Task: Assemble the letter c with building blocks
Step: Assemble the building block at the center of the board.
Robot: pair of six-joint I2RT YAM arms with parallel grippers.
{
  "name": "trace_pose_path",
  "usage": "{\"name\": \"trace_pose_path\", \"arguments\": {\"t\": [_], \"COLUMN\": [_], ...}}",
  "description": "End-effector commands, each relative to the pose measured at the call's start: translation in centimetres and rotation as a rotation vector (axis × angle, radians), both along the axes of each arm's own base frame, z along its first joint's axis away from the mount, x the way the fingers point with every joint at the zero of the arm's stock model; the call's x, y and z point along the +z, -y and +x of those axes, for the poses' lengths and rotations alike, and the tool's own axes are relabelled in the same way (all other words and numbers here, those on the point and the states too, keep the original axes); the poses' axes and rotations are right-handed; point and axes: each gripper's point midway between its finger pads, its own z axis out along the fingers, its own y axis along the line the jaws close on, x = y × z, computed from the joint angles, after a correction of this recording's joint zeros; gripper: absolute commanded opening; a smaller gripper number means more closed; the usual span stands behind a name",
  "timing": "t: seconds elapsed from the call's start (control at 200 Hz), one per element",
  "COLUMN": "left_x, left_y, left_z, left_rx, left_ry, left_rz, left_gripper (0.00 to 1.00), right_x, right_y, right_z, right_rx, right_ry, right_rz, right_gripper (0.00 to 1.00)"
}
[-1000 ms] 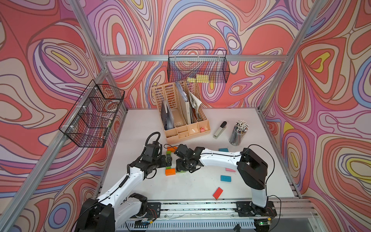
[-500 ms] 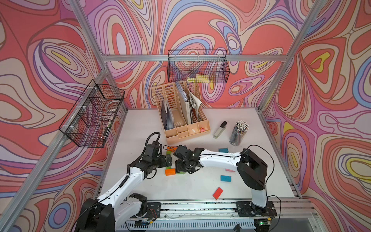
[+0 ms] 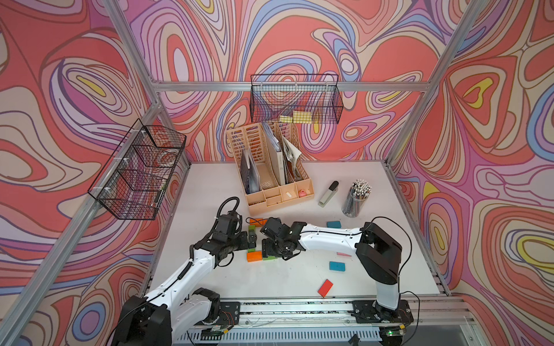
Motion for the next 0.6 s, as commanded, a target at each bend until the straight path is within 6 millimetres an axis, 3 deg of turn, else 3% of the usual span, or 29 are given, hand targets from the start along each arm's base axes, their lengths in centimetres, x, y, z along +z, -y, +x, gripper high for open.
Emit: {"name": "trace_pose_path", "arguments": {"t": [0.0,0.591], "left_x": [0.64,0.67], "left_y": [-0.04,-0.02], "left_z": [-0.02,-0.17], "left_rx": [0.002,0.002], "left_ry": [0.002,0.004], "left_rz": [0.005,-0.001], "left_gripper": [0.99,0.99], "right_x": [2.05,1.42], "right_y": [-0.33,-0.92], "right_z": [0.30,-0.66], "right_rx": [-0.023,-0.026], "right_ry": [0.046,-0.001], "right_rz": [0.054,0.127], "right_gripper": [0.75,0.77]}}
